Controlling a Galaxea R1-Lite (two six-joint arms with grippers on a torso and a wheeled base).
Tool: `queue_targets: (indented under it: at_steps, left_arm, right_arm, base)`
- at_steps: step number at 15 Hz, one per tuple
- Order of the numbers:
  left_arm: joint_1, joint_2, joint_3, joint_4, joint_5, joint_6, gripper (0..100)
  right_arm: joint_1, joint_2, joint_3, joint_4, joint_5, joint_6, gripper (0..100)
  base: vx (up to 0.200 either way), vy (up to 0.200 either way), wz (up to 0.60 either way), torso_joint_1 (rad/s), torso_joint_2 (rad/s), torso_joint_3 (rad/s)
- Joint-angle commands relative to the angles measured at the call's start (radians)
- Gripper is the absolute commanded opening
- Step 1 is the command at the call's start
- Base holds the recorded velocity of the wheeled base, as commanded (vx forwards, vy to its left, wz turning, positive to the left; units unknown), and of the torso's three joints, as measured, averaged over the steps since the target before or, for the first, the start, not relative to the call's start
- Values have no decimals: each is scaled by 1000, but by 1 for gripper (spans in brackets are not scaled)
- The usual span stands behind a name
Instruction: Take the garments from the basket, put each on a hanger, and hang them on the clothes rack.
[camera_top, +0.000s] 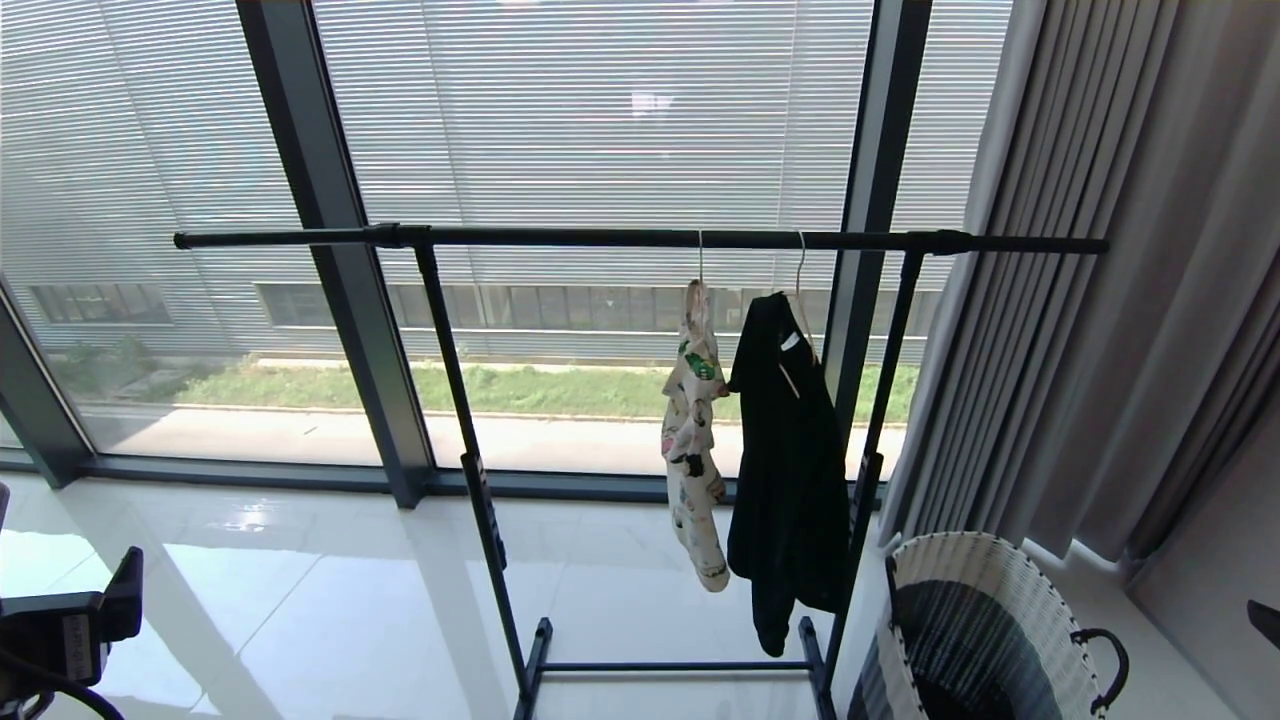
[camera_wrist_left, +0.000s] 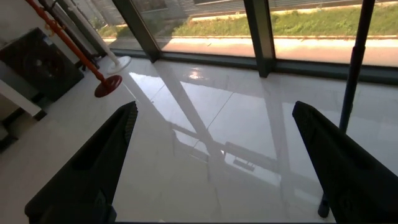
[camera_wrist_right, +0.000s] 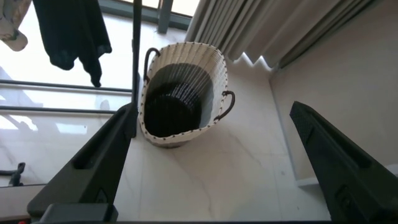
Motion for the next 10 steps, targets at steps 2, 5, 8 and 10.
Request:
queue_targets:
  at_steps: [2,5,8,10]
  left_arm:
    - [20,14,1,-1,1,3,100]
    - [38,16,1,-1,1,3,100]
    - [38,10,6,-1,1,1,100]
    - [38,10,7,-1,1,0,100]
  right_arm:
    - [0,4,0,0,1,-1,100]
    - [-1,4,0,0,-1,-1,100]
    - [-24,-11,2,2,-1,-1,100]
    - [-47,-29,12,2,-1,-10,100]
  base:
    - [0,0,0,-227,505,271]
    - [0,0,0,-238,527,285]
    - [0,0,0,-229,517,287]
    - [0,0,0,-225,496,278]
